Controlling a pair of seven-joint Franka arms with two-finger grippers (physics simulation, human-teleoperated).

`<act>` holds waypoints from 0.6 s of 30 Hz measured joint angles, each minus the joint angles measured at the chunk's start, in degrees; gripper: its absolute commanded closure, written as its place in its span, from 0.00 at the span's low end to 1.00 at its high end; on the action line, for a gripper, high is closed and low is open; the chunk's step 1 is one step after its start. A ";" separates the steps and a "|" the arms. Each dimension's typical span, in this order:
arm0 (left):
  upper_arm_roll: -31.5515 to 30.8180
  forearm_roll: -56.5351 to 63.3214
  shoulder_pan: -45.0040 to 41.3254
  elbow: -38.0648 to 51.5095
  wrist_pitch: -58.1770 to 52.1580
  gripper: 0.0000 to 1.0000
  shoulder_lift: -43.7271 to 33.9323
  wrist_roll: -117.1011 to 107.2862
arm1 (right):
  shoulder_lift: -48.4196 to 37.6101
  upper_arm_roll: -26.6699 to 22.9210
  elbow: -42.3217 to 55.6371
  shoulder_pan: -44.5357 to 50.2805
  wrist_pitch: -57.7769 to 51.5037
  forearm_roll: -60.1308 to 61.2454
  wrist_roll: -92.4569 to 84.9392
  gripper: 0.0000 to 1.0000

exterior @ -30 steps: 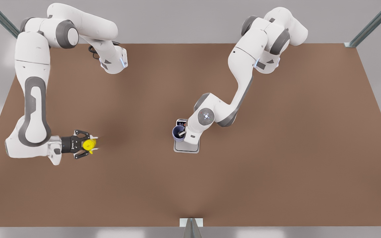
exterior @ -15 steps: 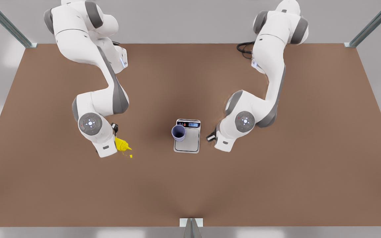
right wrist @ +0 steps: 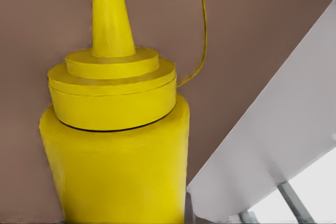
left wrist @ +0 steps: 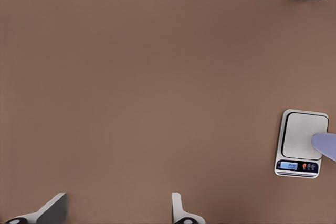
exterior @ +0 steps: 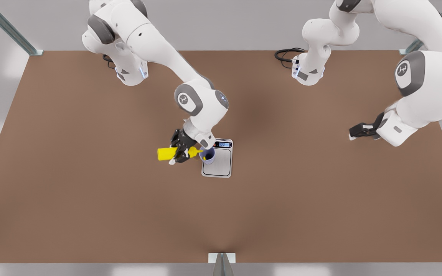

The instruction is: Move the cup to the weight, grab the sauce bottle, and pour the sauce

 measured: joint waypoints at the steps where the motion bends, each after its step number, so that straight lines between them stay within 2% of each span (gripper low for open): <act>1: 0.14 0.76 -0.10 0.25 0.08 0.00 -0.17 0.14 | 1.10 -0.11 0.09 1.43 -0.01 -0.29 0.12 0.45; 18: -0.31 4.39 -0.31 4.40 1.77 0.00 2.93 -0.49 | 5.44 -0.17 0.62 2.15 0.05 -6.43 0.75 0.45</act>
